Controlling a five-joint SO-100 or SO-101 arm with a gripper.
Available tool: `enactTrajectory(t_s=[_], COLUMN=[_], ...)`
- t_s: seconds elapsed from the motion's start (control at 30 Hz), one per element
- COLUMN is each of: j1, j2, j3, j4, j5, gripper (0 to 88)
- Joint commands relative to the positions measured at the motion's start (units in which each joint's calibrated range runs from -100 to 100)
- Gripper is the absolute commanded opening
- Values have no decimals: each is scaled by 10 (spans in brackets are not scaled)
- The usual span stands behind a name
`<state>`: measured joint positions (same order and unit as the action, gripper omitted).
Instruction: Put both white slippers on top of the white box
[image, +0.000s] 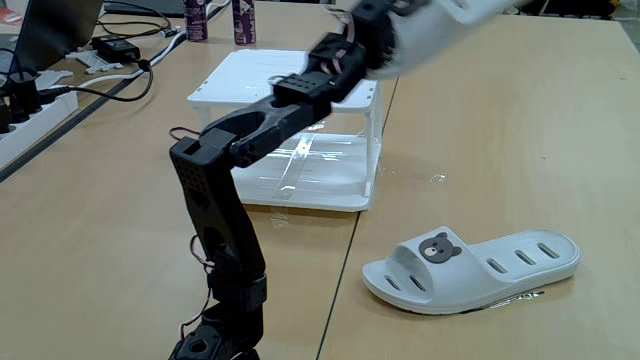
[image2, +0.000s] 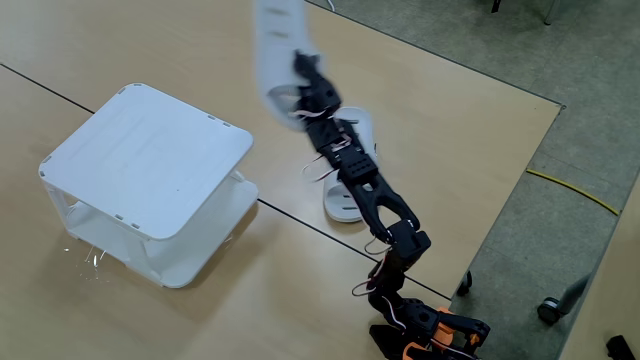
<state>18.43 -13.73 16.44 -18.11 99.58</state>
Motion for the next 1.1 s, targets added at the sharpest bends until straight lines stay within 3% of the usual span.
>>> enactTrajectory(t_s=[0.0,0.23,0.4,1.07], j1=[-104,-314,-393,-345], j2=[-62,-19,55,387], j3=[-33,-40,-87,-479], j4=[-2,-3,-4,-3], j5=[4,4,4,4], gripper=[8,8,8,8])
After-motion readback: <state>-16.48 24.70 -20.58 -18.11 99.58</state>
